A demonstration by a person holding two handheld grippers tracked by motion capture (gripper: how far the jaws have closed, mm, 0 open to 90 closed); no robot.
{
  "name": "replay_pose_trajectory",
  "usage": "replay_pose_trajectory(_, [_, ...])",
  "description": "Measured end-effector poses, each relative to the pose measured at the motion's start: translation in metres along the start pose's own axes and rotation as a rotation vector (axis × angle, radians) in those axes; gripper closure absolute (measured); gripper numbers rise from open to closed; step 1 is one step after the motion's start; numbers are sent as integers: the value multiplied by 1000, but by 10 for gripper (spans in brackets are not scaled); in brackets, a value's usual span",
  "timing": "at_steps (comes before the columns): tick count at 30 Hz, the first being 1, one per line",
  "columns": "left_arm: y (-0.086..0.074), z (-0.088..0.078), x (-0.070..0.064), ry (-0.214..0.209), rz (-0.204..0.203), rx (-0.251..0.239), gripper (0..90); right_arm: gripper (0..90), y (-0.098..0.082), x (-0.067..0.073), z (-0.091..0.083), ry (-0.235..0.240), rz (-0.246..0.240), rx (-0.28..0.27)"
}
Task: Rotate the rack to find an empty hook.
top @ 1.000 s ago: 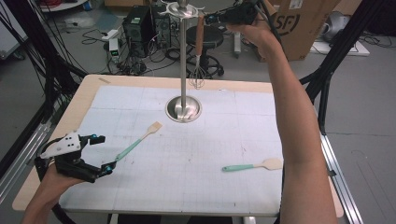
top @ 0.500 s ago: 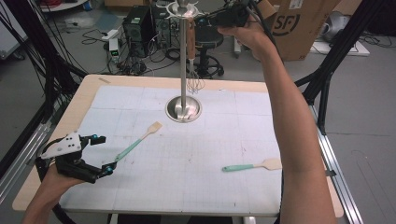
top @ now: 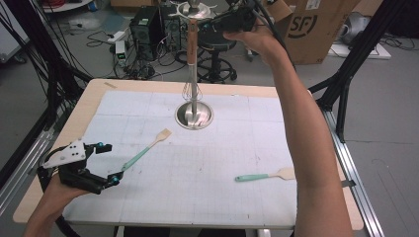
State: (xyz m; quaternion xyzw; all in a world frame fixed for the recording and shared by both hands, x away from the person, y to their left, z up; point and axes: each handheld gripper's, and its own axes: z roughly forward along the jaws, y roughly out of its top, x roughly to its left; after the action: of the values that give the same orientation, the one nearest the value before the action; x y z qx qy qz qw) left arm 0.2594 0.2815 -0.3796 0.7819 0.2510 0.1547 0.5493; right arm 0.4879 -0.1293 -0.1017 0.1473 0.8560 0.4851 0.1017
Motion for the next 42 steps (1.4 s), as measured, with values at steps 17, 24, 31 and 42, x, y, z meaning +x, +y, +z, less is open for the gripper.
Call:
replay_pose_trajectory(17, [-1, 0, 1, -4, -8, -3, 17, 900, -12, 16, -58, -50, 7, -12])
replay_pose_trajectory(24, [0, 0, 0, -5, -8, -5, 17, 900, -18, 18, -79, -78, 16, -16])
replay_pose_trajectory(31, [0, 0, 0, -9, -3, -7, 17, 900, -33, 10, -92, -102, 45, -7])
replay_pose_trajectory(42, [1, 0, 0, -4, 3, 1, 16, 900, -42, -12, -91, -121, 81, -28])
